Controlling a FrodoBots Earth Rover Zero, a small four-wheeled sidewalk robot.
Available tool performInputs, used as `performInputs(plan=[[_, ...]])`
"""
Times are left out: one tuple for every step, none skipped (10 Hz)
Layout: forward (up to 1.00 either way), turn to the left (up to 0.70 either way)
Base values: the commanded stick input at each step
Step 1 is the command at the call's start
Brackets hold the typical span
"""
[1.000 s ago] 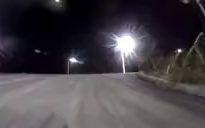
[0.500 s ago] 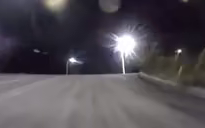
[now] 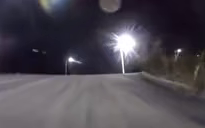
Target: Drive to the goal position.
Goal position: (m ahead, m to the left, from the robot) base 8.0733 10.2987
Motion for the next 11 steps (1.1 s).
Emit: performInputs(plan=[[0.85,0.00],[0.85,0.00],[0.85,0.00],[0.85,0.00],[0.85,0.00],[0.85,0.00],[0.85,0.00],[0.85,0.00],[0.85,0.00],[0.85,0.00],[0.85,0.00]])
